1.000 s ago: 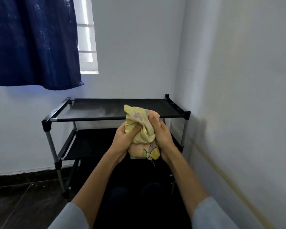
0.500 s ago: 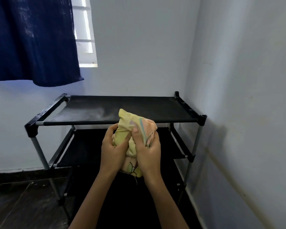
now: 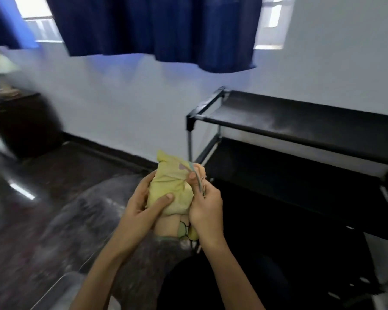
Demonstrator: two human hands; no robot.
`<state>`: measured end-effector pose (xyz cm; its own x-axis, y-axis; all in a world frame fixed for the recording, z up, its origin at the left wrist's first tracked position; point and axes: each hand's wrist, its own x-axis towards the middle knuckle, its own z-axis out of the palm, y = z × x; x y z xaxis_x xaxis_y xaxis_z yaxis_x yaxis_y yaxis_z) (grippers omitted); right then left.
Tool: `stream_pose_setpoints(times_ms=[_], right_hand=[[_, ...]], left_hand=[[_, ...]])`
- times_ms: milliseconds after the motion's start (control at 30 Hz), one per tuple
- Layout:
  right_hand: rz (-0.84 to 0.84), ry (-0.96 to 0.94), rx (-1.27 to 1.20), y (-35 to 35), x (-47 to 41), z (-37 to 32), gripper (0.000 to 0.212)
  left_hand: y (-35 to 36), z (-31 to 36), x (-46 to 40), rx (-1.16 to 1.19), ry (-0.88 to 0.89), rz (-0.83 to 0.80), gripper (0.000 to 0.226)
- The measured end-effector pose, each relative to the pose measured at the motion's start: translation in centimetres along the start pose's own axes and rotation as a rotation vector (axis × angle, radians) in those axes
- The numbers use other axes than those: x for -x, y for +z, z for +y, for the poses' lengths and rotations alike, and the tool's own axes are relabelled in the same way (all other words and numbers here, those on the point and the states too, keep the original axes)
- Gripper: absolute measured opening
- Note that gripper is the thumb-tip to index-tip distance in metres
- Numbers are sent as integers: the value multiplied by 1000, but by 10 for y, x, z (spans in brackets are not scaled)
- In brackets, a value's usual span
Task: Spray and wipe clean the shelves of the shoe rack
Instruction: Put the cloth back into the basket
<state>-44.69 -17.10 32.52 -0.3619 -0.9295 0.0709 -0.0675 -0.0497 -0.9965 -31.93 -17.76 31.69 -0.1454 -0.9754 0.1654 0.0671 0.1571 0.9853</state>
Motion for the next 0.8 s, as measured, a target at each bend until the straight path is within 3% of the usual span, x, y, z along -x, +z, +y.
stream_pose_setpoints(times_ms=[267, 433, 600, 733, 800], right_hand=[[-653, 12, 387, 107, 46, 10, 62], [-958, 286, 419, 182, 79, 43, 56], [-1120, 642, 556, 239, 94, 88, 44], [-1074, 675, 551, 263, 103, 137, 36], [-1023, 609, 550, 268, 107, 166, 16]], left_hand=[[-118, -9, 96, 10, -215, 294, 56], [-172, -43, 145, 73, -343, 514, 53], [-205, -103, 174, 158, -443, 718, 52], [-216, -155, 179, 179, -520, 810, 50], [-216, -180, 177, 139, -554, 833, 55]])
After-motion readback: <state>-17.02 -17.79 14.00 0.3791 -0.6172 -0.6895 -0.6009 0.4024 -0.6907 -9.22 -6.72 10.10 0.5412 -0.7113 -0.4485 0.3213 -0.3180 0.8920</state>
